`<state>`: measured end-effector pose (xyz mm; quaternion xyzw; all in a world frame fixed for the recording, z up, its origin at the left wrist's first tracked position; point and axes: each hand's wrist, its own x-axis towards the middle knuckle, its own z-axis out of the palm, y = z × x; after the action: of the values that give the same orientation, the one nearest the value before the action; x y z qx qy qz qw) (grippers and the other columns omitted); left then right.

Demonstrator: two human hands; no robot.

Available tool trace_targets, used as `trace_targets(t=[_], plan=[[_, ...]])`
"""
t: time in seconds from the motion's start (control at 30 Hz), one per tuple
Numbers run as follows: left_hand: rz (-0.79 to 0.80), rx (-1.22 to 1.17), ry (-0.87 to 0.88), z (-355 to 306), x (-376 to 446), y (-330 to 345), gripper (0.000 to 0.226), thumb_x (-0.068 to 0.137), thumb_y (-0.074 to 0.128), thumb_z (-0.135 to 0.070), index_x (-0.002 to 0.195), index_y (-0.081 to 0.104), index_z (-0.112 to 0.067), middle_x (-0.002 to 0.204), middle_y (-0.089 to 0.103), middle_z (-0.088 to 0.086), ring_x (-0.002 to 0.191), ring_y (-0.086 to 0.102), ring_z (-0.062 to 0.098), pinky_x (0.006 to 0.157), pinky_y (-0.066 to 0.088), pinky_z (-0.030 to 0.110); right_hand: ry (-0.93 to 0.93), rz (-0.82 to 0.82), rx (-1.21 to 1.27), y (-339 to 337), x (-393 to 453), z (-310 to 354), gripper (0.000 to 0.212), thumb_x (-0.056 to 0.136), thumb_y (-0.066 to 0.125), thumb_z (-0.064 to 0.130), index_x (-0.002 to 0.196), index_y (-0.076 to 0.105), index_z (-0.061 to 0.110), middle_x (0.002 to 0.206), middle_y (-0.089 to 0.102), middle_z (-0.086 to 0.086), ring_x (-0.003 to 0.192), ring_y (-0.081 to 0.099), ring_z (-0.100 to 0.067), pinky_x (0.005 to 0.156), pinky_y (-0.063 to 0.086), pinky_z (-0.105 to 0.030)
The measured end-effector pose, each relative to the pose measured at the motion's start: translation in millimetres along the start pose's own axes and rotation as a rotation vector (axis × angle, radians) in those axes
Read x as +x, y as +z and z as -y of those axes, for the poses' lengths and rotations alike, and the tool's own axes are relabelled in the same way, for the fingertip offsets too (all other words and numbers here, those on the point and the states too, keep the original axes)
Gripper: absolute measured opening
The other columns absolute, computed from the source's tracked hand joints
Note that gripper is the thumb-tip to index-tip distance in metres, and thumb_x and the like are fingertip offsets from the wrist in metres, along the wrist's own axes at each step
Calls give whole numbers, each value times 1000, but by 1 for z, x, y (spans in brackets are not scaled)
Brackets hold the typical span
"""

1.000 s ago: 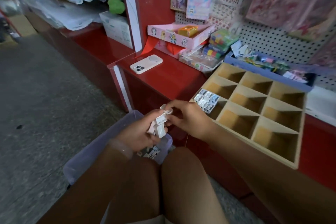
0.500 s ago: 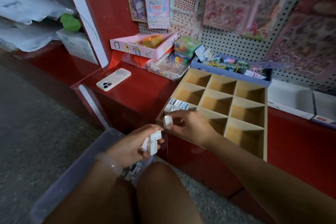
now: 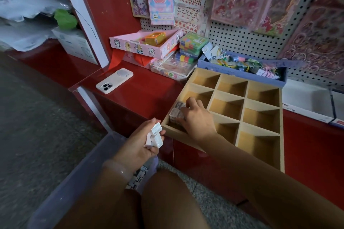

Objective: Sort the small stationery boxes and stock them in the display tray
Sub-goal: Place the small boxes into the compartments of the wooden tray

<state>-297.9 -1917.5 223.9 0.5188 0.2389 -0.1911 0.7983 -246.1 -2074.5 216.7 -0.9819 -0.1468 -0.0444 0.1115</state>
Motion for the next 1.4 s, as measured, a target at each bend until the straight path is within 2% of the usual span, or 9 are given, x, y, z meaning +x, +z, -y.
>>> trace_targets(t=[0.17, 0.3, 0.4, 0.57, 0.77, 0.83, 1.03, 1.23, 1.4], plan=[[5, 4, 19, 1, 2, 0, 18, 97, 45, -32, 93, 57, -19, 80, 55, 4, 65, 48, 9, 36, 26, 10, -22, -60, 138, 1, -1, -2, 45, 91, 52, 44, 124, 57, 15, 126, 43, -5, 115, 42, -22, 85, 42, -34], [26, -23, 44, 4, 7, 4, 21, 94, 49, -37, 90, 57, -18, 73, 56, 0, 59, 50, 5, 36, 27, 11, -126, -109, 451, -3, -8, 10, 40, 86, 61, 46, 112, 67, 16, 110, 58, -1, 104, 56, -17, 81, 46, -31], [47, -46, 71, 4, 10, 9, 22, 93, 48, -40, 91, 55, -19, 73, 52, -5, 49, 48, -1, 35, 27, 12, -114, -80, 485, -3, -12, 19, 37, 80, 65, 50, 101, 68, 19, 97, 60, 4, 96, 56, -13, 76, 49, -32], [69, -23, 129, 5, 9, 13, 24, 95, 46, -41, 98, 55, -19, 81, 57, -2, 50, 48, -1, 38, 29, 12, -94, -51, 510, 3, -16, 25, 35, 78, 69, 45, 95, 65, 15, 93, 61, 3, 90, 55, -14, 75, 50, -35], [92, -137, 56, 6, 6, 16, 39, 97, 39, -46, 84, 63, -19, 68, 61, -5, 50, 50, 1, 35, 30, 12, -11, -94, 576, -8, -19, 24, 28, 81, 65, 36, 98, 66, 15, 90, 66, 4, 79, 58, -7, 69, 47, -23], [77, -150, 47, 7, 8, 13, 34, 97, 42, -40, 78, 61, -19, 69, 56, -3, 60, 48, 4, 36, 29, 12, 21, -139, 505, -13, -17, 14, 27, 82, 62, 38, 97, 66, 17, 90, 67, 3, 82, 60, -11, 71, 49, -28], [36, -173, 50, 10, 12, 6, 15, 98, 42, -29, 97, 55, -21, 82, 55, 5, 72, 48, 9, 36, 32, 12, 12, -86, -6, -14, -20, -22, 36, 92, 48, 35, 115, 59, 11, 110, 54, -7, 106, 50, -26, 78, 45, -34], [33, -170, 52, 11, 13, 5, 17, 97, 42, -30, 102, 55, -20, 82, 55, 6, 73, 48, 9, 38, 30, 12, -4, -108, -79, 1, -19, -11, 23, 77, 68, 25, 84, 68, 3, 88, 58, -13, 79, 59, -33, 61, 49, -36], [44, -172, 71, 10, 11, -2, 17, 97, 44, -29, 105, 56, -19, 82, 57, 6, 72, 48, 8, 42, 30, 12, -32, -77, -73, 0, -15, -12, 34, 93, 48, 29, 111, 61, 4, 116, 50, -13, 106, 49, -31, 83, 43, -37]])
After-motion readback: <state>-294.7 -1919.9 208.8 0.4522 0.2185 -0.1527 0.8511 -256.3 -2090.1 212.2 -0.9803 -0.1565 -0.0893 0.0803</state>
